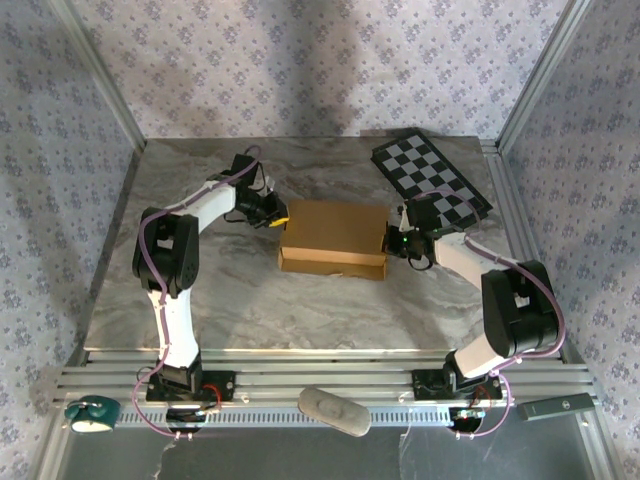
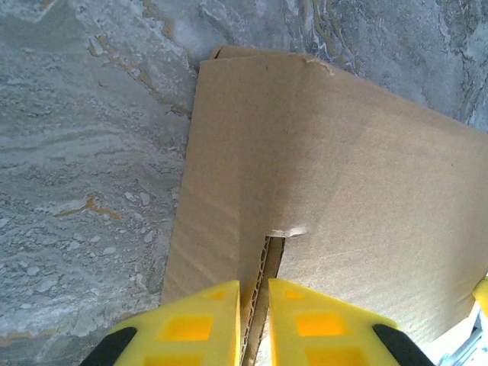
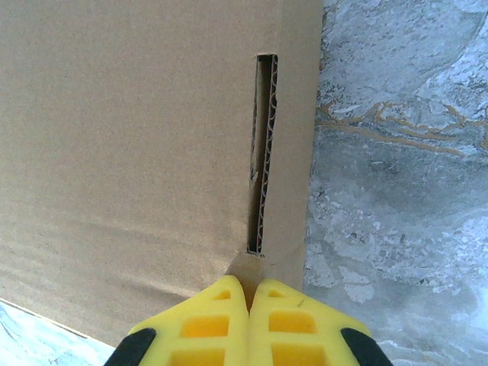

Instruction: Fold the paper box

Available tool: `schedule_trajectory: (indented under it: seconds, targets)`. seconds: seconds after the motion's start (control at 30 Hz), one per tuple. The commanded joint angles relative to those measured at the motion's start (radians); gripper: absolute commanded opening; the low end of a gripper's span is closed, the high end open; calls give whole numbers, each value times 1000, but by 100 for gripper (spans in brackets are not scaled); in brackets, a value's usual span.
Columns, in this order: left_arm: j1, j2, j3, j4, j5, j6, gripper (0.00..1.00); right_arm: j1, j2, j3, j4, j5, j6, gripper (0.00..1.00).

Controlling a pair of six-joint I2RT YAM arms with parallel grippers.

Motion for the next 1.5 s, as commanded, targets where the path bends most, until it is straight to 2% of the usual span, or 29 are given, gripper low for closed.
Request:
schedule_trajectory:
  seconds: [0.0, 0.17, 0.6, 0.97, 1.47]
  targets:
    - [-6, 4, 2, -54, -38, 47, 14, 4, 53, -12, -101, 23, -27, 0]
    - [-6, 1, 11, -79, -57, 84, 12, 3, 57, -11, -100, 23, -26, 0]
    - [-2, -9, 5, -123, -92, 157, 15, -3, 69, -4, -103, 19, -31, 0]
    - [17, -14, 3, -147, -59, 213, 17, -6, 78, 3, -104, 15, -31, 0]
    - [-16, 18, 24, -206, -95, 258, 17, -4, 87, 12, -100, 13, -25, 0]
